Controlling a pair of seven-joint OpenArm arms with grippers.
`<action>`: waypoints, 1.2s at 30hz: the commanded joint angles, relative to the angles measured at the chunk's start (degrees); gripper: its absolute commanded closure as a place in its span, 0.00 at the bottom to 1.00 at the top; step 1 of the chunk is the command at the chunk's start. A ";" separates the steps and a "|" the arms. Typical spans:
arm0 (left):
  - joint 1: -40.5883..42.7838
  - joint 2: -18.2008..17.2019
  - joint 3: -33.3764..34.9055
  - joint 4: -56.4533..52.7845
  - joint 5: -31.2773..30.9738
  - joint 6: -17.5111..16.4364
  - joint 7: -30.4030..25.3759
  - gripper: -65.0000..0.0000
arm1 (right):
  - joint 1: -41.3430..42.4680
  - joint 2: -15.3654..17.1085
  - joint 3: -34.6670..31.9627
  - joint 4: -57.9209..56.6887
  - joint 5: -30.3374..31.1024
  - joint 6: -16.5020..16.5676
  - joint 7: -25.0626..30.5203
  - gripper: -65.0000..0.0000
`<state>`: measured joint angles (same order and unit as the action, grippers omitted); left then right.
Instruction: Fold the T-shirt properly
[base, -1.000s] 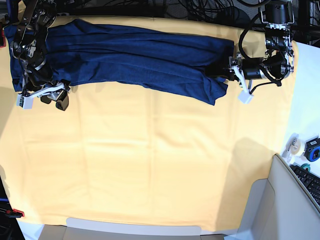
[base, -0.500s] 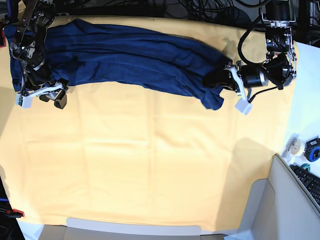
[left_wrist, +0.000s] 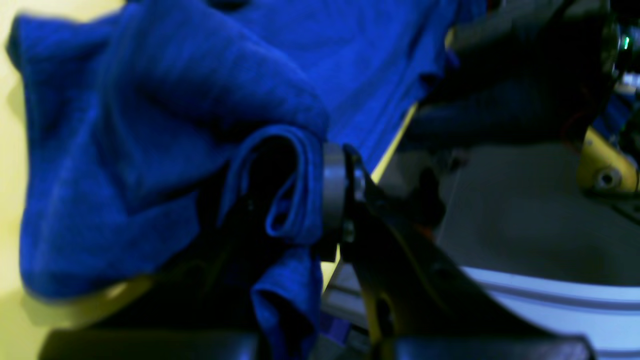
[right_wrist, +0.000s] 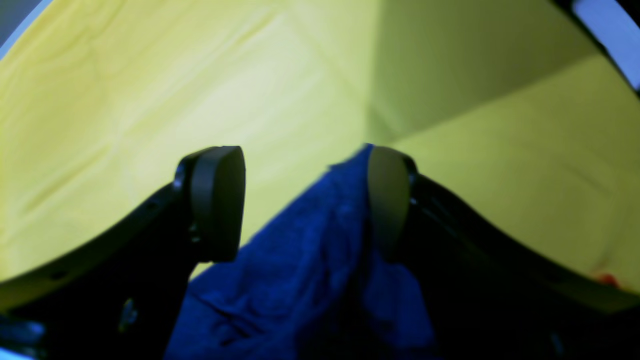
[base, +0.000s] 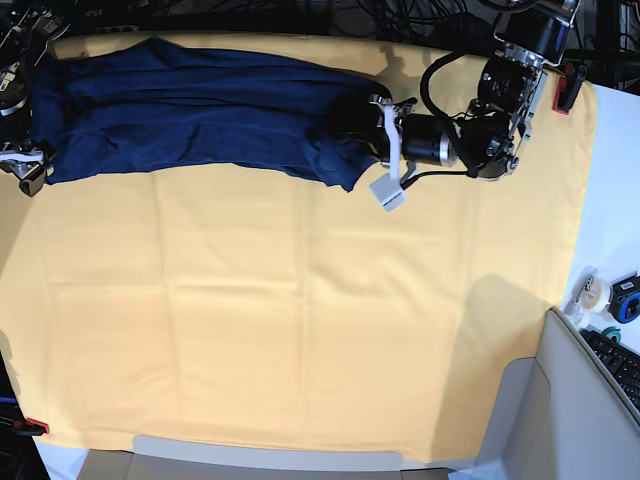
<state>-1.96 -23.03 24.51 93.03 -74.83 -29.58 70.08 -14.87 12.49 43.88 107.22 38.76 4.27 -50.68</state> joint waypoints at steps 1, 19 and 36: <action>-1.69 0.21 1.20 0.99 -1.88 -0.17 -2.08 1.00 | 0.06 1.35 0.83 0.96 0.49 0.52 1.40 0.41; -10.13 11.47 12.37 -6.22 -1.70 -0.09 -3.05 1.00 | -1.79 1.18 2.41 0.96 0.49 0.52 1.40 0.41; -9.96 19.82 12.37 -7.19 14.74 -0.17 -3.05 1.00 | -1.79 0.74 2.06 0.96 0.49 0.52 1.40 0.41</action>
<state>-10.94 -3.95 37.04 85.08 -58.81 -29.19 67.85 -16.80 12.34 45.67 107.22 38.96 4.47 -50.59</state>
